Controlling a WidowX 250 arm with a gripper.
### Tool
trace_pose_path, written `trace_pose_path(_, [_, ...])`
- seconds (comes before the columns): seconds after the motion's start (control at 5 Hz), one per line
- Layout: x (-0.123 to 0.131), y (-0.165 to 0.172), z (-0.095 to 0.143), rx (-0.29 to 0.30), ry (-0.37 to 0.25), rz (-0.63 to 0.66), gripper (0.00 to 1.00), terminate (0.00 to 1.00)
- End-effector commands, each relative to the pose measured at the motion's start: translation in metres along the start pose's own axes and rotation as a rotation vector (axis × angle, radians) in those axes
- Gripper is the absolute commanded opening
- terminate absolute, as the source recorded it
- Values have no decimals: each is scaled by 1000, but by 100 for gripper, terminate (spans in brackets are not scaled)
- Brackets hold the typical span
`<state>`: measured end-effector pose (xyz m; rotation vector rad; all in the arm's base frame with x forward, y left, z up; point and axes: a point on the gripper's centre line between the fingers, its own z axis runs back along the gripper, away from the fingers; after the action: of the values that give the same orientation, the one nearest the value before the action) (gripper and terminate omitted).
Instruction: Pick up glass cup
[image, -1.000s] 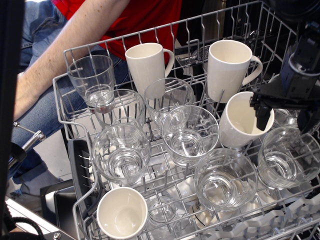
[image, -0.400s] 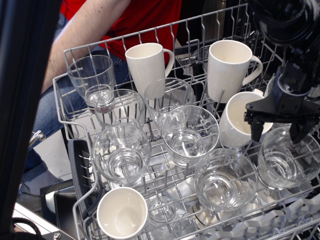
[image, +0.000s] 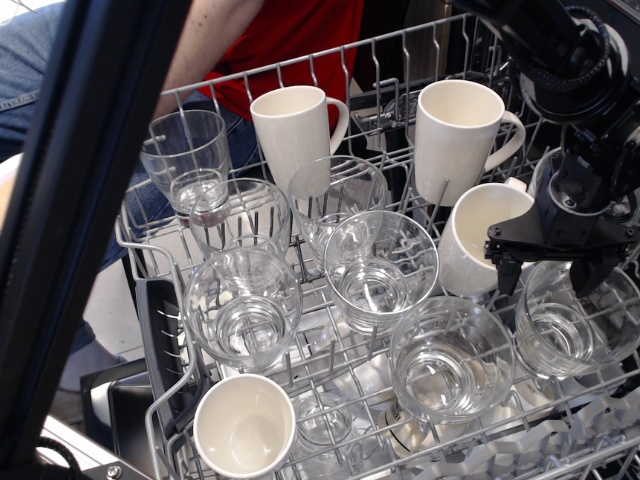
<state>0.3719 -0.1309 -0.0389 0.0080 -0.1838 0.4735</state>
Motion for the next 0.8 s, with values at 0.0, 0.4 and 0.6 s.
trace_pose_path(0.0, [14, -16, -2, -57, -58, 27, 100, 0])
trace_pose_path(0.4, [13, -19, -16, -54, -76, 55, 0, 0])
trace_pose_path(0.6, [13, -21, -17, -62, -82, 72, 0, 0])
